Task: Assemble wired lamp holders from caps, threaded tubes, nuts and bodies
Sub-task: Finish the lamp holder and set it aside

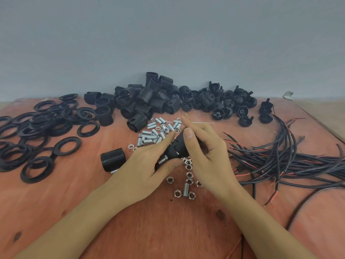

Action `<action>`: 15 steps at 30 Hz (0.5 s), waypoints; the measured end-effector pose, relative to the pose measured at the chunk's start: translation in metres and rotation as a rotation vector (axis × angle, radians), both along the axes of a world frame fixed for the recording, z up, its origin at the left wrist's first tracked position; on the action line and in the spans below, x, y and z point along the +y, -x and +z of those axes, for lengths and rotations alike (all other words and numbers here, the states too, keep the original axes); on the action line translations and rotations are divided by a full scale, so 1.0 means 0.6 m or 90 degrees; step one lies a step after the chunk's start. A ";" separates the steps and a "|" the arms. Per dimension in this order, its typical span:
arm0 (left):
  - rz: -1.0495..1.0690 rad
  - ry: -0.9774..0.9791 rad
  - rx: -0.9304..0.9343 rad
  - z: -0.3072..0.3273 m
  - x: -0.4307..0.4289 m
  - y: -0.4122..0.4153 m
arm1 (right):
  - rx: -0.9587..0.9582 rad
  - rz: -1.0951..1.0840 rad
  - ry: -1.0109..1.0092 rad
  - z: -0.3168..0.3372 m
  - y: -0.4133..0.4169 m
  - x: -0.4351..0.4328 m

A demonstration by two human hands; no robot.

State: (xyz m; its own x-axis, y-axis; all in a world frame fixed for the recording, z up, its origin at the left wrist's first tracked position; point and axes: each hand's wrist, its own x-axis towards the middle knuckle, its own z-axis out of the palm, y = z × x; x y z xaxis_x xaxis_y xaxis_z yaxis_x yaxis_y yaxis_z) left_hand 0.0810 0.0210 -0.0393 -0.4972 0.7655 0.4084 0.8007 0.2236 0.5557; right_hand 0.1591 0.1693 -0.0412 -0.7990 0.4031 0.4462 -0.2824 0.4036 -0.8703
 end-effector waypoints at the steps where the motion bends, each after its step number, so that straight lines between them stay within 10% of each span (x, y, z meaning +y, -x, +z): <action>1: 0.005 -0.009 -0.046 -0.001 0.000 -0.001 | -0.022 0.037 0.047 0.002 0.000 0.004; 7: -0.014 -0.130 -0.426 0.008 0.001 -0.002 | -0.109 0.145 0.310 0.011 0.005 0.023; 15: -0.077 -0.116 -0.590 0.021 0.001 -0.006 | -0.174 0.080 0.217 0.012 0.009 0.009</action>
State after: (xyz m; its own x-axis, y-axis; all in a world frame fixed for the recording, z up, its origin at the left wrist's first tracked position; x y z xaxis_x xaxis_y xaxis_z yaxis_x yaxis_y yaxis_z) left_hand 0.0845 0.0218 -0.0270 -0.6049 0.7963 0.0087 0.0352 0.0158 0.9993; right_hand 0.1536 0.1748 -0.0339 -0.9213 0.3824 0.0710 -0.0526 0.0582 -0.9969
